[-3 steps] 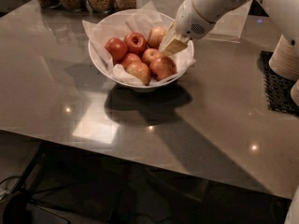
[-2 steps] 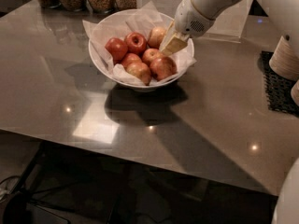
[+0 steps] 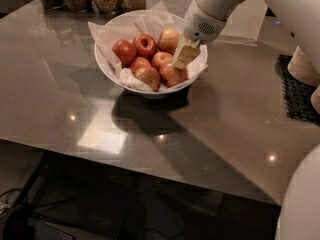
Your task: Pick apple from white bowl
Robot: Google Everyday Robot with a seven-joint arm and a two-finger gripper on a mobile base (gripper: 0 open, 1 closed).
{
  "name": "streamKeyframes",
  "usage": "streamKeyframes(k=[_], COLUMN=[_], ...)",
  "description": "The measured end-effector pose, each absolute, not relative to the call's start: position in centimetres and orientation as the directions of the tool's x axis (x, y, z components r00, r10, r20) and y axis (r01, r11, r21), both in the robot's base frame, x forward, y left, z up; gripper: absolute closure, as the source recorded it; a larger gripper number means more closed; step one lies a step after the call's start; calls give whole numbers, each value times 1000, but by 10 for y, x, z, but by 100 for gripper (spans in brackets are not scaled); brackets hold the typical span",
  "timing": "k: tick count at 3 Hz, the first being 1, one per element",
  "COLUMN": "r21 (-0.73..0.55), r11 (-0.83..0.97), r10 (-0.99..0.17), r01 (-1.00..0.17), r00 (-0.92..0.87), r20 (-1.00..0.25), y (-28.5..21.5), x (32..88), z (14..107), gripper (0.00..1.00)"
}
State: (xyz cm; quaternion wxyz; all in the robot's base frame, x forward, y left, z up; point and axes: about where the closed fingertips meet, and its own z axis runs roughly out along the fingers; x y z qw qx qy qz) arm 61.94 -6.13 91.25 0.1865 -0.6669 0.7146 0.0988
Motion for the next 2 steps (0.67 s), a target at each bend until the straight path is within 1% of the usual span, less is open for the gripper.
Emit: streamKeyframes(k=[1,2], r21=[-107,-107], r11=[91,91], r10=[-916,-916], r01=[-990,-990], r00=[-41,-41], r20=[-398,-398], y=[-61,-61], x=[619,619], z=[912,912], gripper=[100,81])
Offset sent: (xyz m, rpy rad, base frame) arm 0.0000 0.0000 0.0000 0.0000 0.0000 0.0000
